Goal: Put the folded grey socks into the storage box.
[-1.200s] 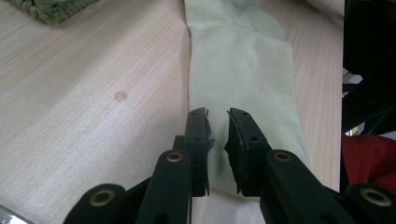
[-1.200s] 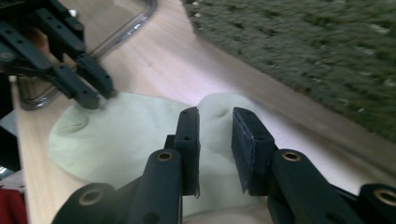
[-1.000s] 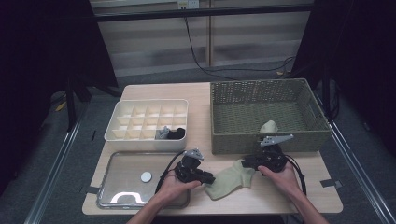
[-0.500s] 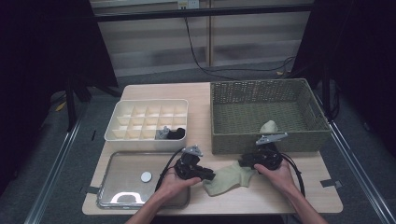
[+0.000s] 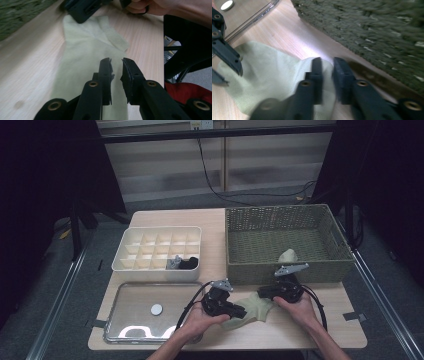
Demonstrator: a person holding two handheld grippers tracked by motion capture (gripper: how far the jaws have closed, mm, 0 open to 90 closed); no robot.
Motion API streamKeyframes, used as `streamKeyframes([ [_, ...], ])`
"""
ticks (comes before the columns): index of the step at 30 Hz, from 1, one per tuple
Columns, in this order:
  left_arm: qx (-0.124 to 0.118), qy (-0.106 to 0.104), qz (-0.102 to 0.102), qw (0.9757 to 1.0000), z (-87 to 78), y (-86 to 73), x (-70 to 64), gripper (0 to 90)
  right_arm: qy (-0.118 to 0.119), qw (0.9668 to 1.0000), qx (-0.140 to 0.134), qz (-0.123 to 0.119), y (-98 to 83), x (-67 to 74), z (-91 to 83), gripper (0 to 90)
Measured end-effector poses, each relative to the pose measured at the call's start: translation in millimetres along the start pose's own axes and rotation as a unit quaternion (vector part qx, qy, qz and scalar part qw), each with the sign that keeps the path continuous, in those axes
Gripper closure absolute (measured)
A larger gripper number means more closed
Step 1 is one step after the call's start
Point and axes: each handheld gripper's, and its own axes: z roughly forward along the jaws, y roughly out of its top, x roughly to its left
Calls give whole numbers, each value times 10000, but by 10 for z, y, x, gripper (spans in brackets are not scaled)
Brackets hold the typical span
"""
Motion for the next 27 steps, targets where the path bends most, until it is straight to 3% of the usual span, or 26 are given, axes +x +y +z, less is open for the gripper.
streamKeyframes([
  [6,86,-167,79,9998,105,23,-62,809,40,10000,35,44,0,21,-2,886],
  [12,129,-202,53,9997,174,30,-65,838,214,9993,-274,117,33,62,-119,887],
  [14,95,-228,-21,9997,206,27,-62,863,247,9991,-317,101,41,82,-141,887],
  [19,200,-284,-25,9994,239,32,-53,876,314,9987,-391,87,63,113,-161,887],
  [23,144,-358,-21,9993,272,32,-52,873,345,9979,-540,75,107,132,-201,887],
  [27,281,-229,24,9993,302,58,-45,872,417,9972,-618,86,133,136,-214,887],
])
